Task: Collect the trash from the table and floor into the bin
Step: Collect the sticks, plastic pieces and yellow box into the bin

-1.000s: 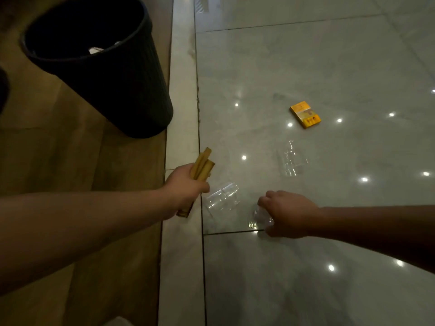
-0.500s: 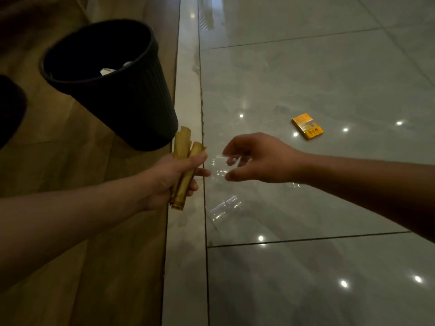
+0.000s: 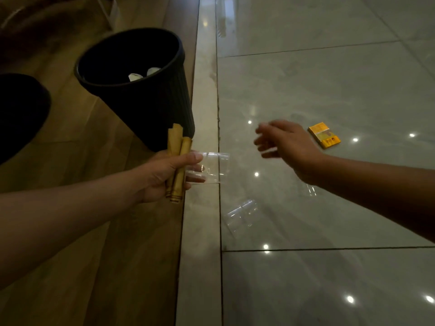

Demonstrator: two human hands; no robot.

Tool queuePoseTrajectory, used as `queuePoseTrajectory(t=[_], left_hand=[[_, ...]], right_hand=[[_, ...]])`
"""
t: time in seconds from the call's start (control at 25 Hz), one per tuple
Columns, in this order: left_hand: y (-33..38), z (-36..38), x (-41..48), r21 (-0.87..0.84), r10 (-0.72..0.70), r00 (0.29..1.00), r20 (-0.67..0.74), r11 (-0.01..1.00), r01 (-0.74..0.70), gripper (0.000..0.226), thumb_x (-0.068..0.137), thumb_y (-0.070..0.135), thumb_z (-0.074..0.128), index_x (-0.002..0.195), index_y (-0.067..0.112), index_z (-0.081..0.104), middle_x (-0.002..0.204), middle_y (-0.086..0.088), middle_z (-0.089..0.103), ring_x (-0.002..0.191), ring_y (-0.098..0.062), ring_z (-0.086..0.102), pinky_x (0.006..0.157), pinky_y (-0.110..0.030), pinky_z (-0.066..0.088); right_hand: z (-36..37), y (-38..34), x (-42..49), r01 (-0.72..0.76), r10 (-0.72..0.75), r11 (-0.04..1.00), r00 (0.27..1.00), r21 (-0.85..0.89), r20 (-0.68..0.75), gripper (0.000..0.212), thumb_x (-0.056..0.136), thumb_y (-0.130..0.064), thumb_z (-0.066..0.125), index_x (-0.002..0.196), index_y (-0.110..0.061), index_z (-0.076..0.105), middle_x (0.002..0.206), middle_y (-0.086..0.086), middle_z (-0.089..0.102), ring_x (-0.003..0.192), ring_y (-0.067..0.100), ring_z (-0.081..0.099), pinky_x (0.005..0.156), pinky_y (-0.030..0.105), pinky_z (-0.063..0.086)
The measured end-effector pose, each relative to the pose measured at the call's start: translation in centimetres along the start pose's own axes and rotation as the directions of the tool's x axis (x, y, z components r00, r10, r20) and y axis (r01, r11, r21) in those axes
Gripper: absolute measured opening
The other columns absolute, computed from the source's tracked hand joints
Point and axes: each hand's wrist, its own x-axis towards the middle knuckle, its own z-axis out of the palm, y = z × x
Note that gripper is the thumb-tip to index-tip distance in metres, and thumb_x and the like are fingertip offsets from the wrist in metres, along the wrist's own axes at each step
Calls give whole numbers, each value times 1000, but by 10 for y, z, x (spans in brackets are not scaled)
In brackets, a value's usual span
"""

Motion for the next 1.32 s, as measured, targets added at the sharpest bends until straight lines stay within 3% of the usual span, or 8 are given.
queuePoseTrajectory(t=[0.08, 0.16, 0.24, 0.36, 0.56, 0.72, 0.88, 1.32], left_hand=[[-3, -10, 2, -22, 4, 1000, -9, 1000, -4, 51, 67, 33, 77, 113, 14, 64, 102, -12, 77, 88, -26, 75, 56, -28, 59], [-7, -17, 5, -44, 0, 1000, -9, 999, 0, 49, 67, 31, 77, 111, 14, 65, 99, -11, 77, 83, -25, 76, 53, -27, 58], [-11, -19, 9, -48, -6, 1000, -16, 999, 5, 49, 66, 31, 78, 110, 15, 66, 101, -13, 77, 84, -26, 76, 54, -28, 58], [-12, -18, 13, -27, -2, 1000, -28, 1000, 1, 49, 67, 31, 78, 112, 15, 66, 103, -13, 76, 89, -28, 75, 56, -29, 59], [-7, -17, 19, -67, 8, 999, -39, 998, -10, 52, 64, 31, 77, 112, 14, 65, 108, -15, 73, 88, -28, 75, 57, -29, 59], [13, -2, 29, -99, 50, 998, -34, 994, -53, 52, 59, 33, 77, 107, 17, 67, 106, -12, 75, 88, -27, 75, 63, -33, 56], [48, 14, 33, -181, 126, 992, -13, 975, -126, 48, 66, 30, 77, 111, 16, 66, 102, -10, 77, 89, -26, 75, 67, -35, 57], [91, 34, 19, -375, 240, 962, 132, 910, -176, 45, 69, 24, 78, 110, 10, 69, 99, -15, 77, 97, -33, 73, 67, -31, 61]], right_hand=[[-1, 36, 1, -36, 87, 924, 989, -382, 118, 16, 87, -27, 69, 101, -21, 67, 105, 8, 70, 94, 25, 64, 81, 41, 54], [8, 70, -6, 325, 143, 521, 878, -789, 456, 59, 78, -37, 76, 131, -25, 53, 133, 3, 58, 115, 21, 55, 94, 38, 51], [24, 88, -15, 588, 210, 251, 742, -769, 636, 87, 72, -47, 77, 145, -31, 34, 147, -2, 43, 129, 23, 41, 101, 41, 46], [38, 101, -16, 659, 183, 158, 712, -735, 678, 85, 75, -41, 77, 146, -30, 32, 145, 0, 43, 129, 26, 39, 98, 41, 46], [12, 83, -13, 243, 143, 615, 901, -750, 409, 72, 63, -45, 84, 128, -28, 57, 126, -4, 54, 113, 16, 50, 89, 32, 50], [-27, 27, -2, -48, 91, 984, 962, -171, 257, 62, 56, -30, 89, 113, -26, 67, 106, 0, 70, 90, 13, 68, 73, 24, 53], [-38, -35, 13, 44, -79, 965, 989, 260, 124, 76, 62, -16, 86, 129, -26, 52, 114, 3, 72, 105, 23, 71, 87, 39, 56], [-15, -61, -1, -52, -58, 896, 970, 440, 234, 81, 68, -21, 82, 139, -30, 45, 147, -2, 45, 129, 25, 51, 101, 50, 49]])
